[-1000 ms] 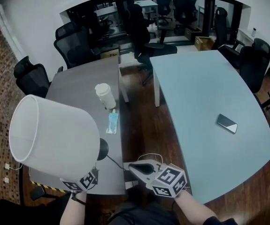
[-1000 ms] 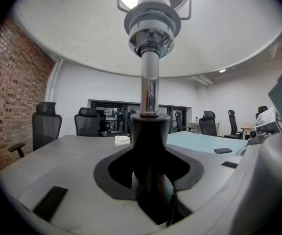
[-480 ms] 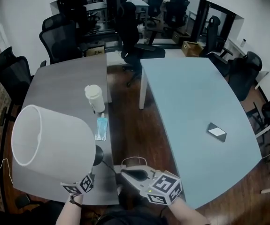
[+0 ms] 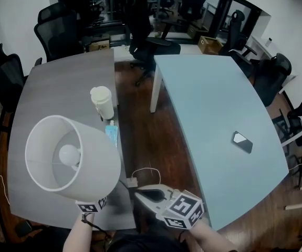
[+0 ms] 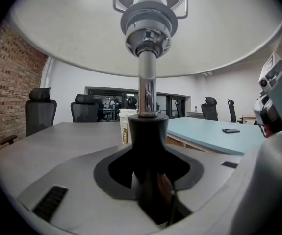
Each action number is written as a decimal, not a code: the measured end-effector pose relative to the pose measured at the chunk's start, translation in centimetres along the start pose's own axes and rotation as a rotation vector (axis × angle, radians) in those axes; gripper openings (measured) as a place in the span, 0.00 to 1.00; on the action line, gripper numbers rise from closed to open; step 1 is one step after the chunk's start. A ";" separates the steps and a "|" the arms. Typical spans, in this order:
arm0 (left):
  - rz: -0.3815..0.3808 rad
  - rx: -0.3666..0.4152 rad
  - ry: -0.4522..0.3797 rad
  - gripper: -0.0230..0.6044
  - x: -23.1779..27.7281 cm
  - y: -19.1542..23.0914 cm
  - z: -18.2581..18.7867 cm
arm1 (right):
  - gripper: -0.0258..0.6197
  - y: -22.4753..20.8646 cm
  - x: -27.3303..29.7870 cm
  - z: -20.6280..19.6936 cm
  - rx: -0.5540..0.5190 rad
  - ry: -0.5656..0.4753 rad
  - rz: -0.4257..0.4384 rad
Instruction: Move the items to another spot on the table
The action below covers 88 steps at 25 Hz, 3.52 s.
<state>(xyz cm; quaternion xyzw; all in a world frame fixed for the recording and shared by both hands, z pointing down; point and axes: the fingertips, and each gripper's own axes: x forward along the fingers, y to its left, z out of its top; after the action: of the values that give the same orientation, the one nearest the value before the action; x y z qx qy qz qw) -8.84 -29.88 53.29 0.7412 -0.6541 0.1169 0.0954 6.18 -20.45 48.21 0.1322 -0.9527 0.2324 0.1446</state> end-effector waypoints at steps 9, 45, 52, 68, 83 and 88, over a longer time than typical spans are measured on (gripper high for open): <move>-0.034 0.014 0.022 0.28 1.8 -0.7 -2.3 | 0.05 -0.3 0.0 -1.3 0.026 0.031 -0.039; -0.010 0.122 0.055 0.40 2.4 -1.3 -7.1 | 0.05 0.2 -1.0 -4.2 0.032 0.114 -0.030; -0.036 0.119 0.087 0.54 1.0 -0.8 -7.9 | 0.05 0.1 -1.0 -3.8 0.058 0.082 -0.019; -0.087 0.064 0.197 0.54 -6.7 -3.0 -9.8 | 0.05 0.0 -3.1 -1.8 0.088 -0.071 0.002; -0.072 -0.272 0.307 0.06 -9.9 -4.3 -8.5 | 0.05 4.5 -1.9 -0.7 0.032 -0.041 0.176; -0.045 -0.291 0.295 0.06 -10.2 -4.5 -7.5 | 0.05 4.8 -0.3 -1.1 0.056 -0.001 0.212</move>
<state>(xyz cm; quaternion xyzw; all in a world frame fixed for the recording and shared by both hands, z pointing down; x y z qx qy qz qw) -5.90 -17.44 57.43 0.7087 -0.6264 0.1263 0.2990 5.18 -15.71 47.07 0.0349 -0.9545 0.2730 0.1149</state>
